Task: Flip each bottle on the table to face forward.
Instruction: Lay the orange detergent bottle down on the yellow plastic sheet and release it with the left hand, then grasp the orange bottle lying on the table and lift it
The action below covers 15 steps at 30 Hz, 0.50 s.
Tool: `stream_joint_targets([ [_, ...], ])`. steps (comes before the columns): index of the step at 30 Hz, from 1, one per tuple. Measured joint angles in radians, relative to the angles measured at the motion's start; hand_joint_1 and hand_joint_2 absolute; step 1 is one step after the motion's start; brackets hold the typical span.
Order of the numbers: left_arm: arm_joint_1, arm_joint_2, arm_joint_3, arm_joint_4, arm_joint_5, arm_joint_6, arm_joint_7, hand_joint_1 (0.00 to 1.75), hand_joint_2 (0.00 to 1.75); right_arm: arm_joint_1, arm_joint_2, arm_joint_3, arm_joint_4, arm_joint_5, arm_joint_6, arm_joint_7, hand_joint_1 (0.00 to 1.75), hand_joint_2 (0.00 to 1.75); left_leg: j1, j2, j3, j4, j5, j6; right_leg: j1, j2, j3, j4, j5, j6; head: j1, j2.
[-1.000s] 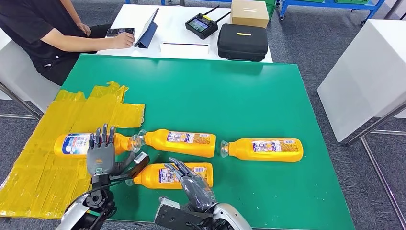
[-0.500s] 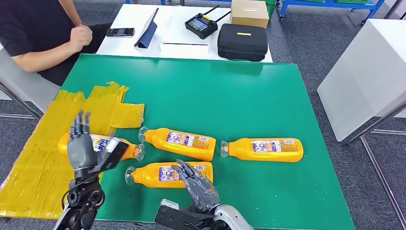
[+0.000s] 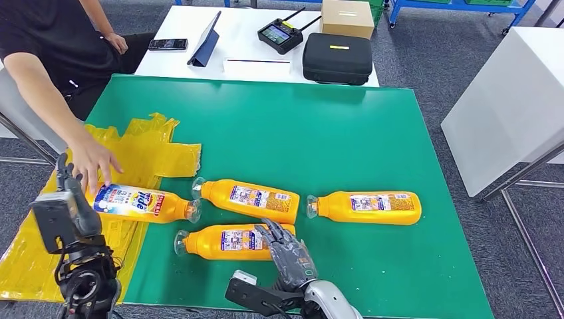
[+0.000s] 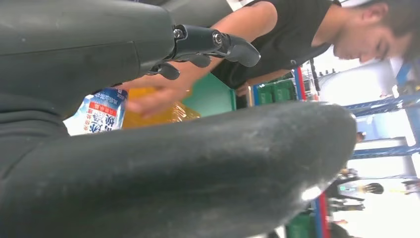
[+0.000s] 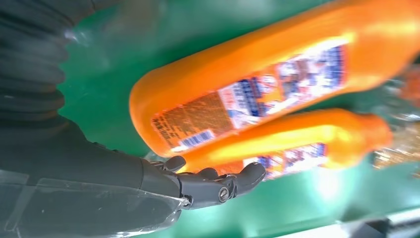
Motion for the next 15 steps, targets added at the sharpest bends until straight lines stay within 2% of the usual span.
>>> stream_joint_targets([
  [7, -0.036, 0.040, -0.057, 0.030, 0.148, -0.036, -0.072, 0.00, 0.00, -0.090, -0.018, -0.018, 0.178, -0.008, -0.059, -0.062, 0.00, 1.75, 0.000, 0.000, 0.000, 0.000, 0.001, 0.001, 0.000, 0.000, 0.000, 0.000, 0.001, 0.000, 0.000, 0.000],
  [15, -0.075, 0.060, -0.122, 0.069, 0.185, -0.034, -0.079, 0.00, 0.00, -0.149, -0.024, -0.016, 0.293, -0.019, -0.080, -0.064, 0.00, 1.75, 0.000, 0.000, 0.000, 0.000, 0.002, 0.001, 0.000, 0.000, 0.000, 0.000, 0.001, 0.001, 0.000, 0.000],
])
